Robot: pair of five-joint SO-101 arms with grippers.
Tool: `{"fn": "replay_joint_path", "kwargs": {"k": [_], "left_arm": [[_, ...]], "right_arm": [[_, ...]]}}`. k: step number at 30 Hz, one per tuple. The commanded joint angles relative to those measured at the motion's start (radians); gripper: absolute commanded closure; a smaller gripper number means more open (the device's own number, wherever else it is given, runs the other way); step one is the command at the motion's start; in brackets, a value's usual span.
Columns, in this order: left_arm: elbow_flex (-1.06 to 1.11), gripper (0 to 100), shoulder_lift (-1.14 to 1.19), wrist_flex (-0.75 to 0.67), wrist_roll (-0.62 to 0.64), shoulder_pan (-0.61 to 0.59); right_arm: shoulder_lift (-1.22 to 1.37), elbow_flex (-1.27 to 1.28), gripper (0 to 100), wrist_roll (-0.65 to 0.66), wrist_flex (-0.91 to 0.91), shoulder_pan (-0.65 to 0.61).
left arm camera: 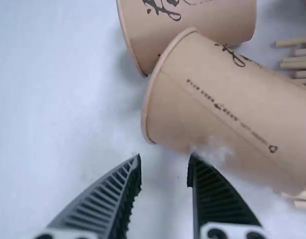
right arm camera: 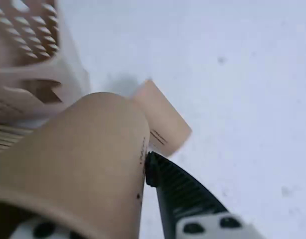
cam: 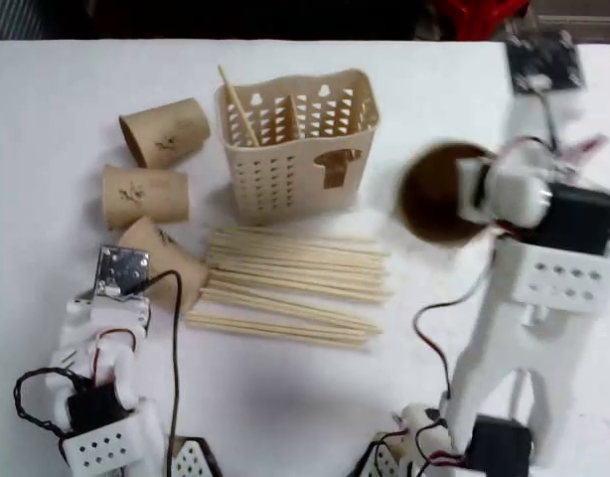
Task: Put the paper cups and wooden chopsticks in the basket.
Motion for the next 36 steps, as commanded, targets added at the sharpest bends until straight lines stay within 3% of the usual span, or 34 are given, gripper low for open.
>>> {"fn": "replay_joint_path", "kwargs": {"k": [1, 9, 19, 36], "left_arm": [[-0.002, 83, -0.008, 0.003, -0.011, 0.022], [-0.002, 83, -0.008, 0.003, -0.011, 0.022], [-0.002, 83, -0.008, 0.003, -0.011, 0.022], [-0.002, 83, -0.008, 0.003, -0.011, 0.022]], "right_arm": [[0.113, -0.233, 98.1, -0.163, -0.019, -0.222], [0.427, -0.488, 98.1, -0.252, -0.125, -0.410], [0.661, -0.671, 98.1, -0.298, -0.122, -0.352], [0.673, -0.674, 97.6, -0.292, -0.051, -0.344]]}}
